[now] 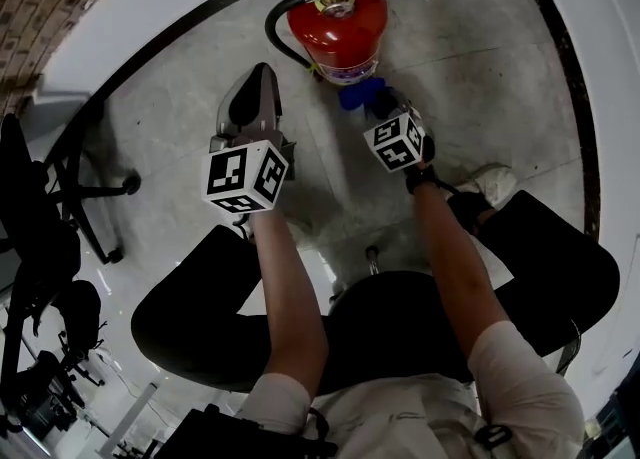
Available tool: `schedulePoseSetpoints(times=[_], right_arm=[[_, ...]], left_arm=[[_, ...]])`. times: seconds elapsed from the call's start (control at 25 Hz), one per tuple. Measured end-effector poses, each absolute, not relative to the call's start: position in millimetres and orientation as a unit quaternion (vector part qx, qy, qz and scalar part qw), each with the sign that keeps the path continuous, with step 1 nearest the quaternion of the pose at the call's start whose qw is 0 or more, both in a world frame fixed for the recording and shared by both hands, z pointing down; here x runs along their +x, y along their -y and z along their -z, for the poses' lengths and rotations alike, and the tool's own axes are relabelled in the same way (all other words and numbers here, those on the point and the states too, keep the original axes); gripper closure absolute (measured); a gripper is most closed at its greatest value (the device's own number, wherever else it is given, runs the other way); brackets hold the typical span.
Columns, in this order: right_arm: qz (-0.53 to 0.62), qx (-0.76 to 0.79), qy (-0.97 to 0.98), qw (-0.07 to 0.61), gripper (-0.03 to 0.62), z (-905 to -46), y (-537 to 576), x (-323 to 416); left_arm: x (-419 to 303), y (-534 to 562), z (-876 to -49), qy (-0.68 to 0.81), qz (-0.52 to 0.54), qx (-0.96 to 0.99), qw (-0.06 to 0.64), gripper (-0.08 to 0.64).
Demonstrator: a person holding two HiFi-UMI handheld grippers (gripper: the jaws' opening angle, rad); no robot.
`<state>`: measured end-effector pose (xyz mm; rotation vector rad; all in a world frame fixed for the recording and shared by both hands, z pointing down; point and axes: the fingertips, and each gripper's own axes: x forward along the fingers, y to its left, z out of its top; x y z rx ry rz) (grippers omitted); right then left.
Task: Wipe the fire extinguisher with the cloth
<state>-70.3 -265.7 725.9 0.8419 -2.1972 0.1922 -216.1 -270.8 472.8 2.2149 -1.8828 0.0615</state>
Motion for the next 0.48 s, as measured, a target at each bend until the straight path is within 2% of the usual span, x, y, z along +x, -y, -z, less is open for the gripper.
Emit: schedulePoseSetpoints(times=[0.16, 0.32, 0.48], right_arm=[[-0.105, 0.406, 0.872, 0.251, 0.505, -617.6, 270.6, -46.3], [-0.074, 0.444, 0.886, 0.116, 0.505, -491.3, 284.6, -37.1], [-0.060, 0.416, 0.906, 0.043, 0.505, -412.6, 295.1, -63.3]], left_arm=[[-213.5, 281.5, -441.5, 0.645, -0.002, 0.758, 0.097, 0.558], [-202.8, 290.7, -408.7, 0.643, 0.021, 0.762, 0.074, 0.558], [-187.2, 288.9, -395.2, 0.634, 0.032, 0.770, 0.065, 0.558]])
